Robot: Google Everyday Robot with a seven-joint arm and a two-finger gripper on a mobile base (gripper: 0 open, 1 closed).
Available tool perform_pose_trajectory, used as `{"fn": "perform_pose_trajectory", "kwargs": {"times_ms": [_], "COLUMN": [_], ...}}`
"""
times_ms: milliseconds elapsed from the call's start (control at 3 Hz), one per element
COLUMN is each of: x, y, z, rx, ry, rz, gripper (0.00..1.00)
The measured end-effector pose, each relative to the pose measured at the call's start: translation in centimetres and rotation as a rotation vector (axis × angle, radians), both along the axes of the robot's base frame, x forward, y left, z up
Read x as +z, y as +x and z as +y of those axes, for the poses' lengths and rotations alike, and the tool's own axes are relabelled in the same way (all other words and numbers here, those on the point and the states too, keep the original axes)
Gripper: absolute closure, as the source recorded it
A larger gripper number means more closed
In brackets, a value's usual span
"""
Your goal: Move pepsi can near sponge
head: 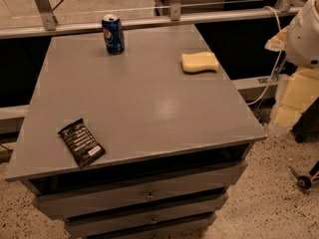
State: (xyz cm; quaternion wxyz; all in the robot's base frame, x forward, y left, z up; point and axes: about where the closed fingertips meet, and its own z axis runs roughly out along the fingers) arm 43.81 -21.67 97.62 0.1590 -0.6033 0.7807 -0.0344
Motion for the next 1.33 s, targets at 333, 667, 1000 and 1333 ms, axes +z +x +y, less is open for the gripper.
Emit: {"fn": "perform_pose_trajectory", "kwargs": {"times_ms": [333, 667, 1000, 1333], "x": [0.0, -0.5, -1.5, -1.6], "y": [0.0, 3.3, 11.4, 16.4], "z": [0.0, 1.8, 6.9, 10.4], "rx": [0.0, 0.012, 0.019, 0.017], "ry": [0.0, 0.054, 0.23, 0.354], "rz": [0.0, -0.031, -0.083, -0.127], "gripper": [0.0, 0.0, 0.0, 0.0]}}
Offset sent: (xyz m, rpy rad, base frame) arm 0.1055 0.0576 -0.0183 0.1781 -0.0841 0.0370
